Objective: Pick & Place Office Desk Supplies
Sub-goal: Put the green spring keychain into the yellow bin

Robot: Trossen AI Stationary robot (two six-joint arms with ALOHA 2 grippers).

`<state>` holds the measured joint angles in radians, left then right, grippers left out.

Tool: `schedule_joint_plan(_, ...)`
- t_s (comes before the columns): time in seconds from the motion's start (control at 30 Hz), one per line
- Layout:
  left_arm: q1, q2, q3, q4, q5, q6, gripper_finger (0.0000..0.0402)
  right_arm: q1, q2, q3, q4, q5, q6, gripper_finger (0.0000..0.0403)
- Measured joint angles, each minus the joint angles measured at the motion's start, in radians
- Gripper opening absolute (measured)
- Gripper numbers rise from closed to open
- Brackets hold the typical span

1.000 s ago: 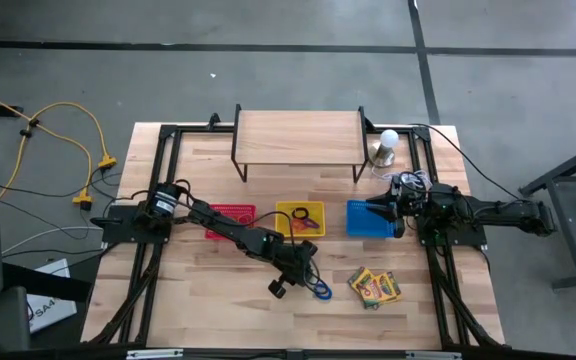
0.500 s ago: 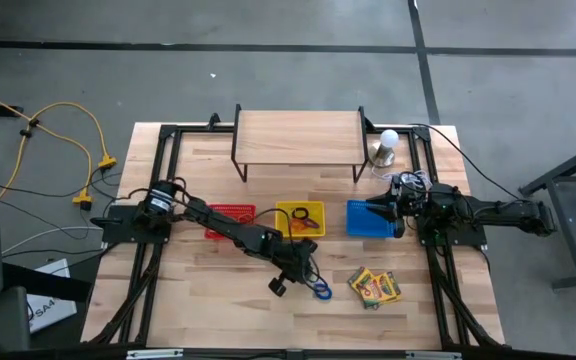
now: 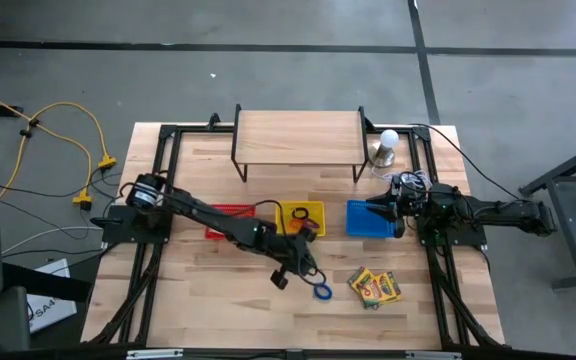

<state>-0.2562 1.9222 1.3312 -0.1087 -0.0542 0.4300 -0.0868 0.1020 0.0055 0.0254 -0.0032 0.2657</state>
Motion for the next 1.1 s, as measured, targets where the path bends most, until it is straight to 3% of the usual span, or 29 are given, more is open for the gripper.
schedule_joint_plan(0.53,0.130,-0.020,0.000,-0.012,-0.054,0.009,0.0036,0.000,0.000,0.000,0.000,0.000,0.000,0.0094)
schedule_joint_plan(0.8,0.203,-0.020,0.000,-0.044,-0.016,-0.001,0.0036,0.000,0.000,0.000,0.000,0.000,0.000,0.0094)
schedule_joint_plan(1.1,0.208,-0.020,0.000,-0.049,0.000,0.002,0.0036,0.000,0.000,0.000,0.000,0.000,0.000,0.0094)
